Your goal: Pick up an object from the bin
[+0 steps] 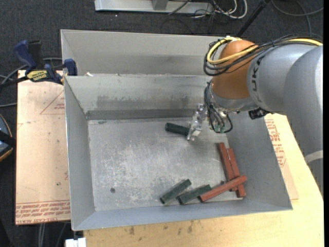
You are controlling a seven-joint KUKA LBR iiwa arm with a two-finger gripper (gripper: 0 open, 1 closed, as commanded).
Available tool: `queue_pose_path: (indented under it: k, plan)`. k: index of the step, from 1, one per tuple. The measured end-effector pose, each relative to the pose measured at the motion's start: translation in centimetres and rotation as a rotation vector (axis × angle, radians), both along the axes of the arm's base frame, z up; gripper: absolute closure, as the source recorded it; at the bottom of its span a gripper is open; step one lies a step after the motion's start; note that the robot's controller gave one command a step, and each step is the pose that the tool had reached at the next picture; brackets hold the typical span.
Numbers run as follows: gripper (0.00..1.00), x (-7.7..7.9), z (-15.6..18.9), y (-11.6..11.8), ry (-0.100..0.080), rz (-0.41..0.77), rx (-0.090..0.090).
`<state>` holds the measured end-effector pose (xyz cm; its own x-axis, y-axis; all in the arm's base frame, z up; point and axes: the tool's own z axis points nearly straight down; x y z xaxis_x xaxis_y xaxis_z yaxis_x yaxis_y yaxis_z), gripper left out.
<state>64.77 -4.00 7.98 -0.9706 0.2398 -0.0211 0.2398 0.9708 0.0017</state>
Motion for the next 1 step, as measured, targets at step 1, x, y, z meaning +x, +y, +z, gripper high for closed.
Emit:
queue_pose_path:
  k: [1]
  plan:
    - [1.00, -1.39, 14.68, 1.47, 0.015, 0.023, 0.003]
